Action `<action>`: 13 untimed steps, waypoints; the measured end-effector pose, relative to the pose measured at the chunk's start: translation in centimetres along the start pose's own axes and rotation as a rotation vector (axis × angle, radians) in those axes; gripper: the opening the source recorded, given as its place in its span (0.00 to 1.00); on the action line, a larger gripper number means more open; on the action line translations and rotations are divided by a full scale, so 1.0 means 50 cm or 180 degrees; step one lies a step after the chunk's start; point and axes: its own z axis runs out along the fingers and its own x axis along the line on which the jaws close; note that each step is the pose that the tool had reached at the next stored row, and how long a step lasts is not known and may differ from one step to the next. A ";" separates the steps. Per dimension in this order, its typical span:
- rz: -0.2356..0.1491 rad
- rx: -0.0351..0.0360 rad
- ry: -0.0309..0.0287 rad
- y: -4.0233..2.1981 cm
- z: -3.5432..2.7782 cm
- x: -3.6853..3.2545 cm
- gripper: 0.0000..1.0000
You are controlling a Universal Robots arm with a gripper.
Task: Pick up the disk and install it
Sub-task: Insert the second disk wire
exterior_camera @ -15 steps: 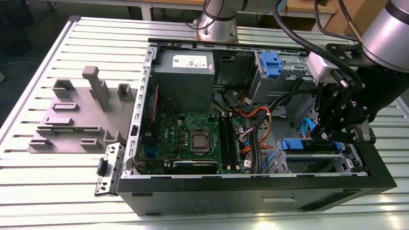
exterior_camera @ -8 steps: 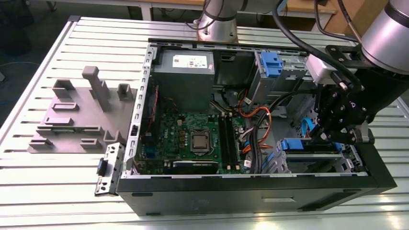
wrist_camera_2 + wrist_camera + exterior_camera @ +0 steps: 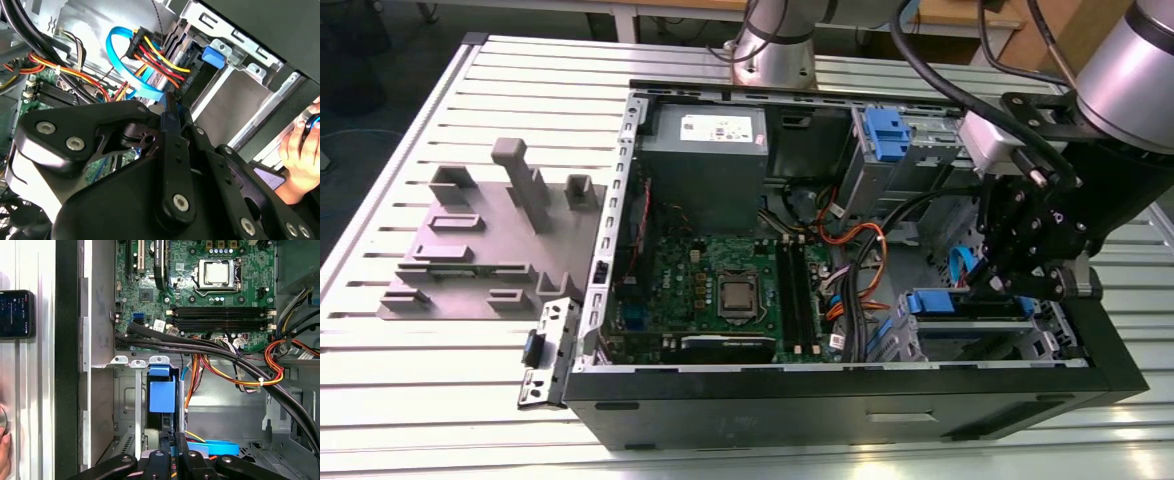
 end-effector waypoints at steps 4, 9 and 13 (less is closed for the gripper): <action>0.0000 0.0000 -0.0010 0.000 0.000 0.002 0.16; -0.0001 -0.0003 -0.0145 -0.001 0.012 0.023 0.16; -0.0001 -0.0003 -0.0153 -0.001 -0.008 0.024 0.16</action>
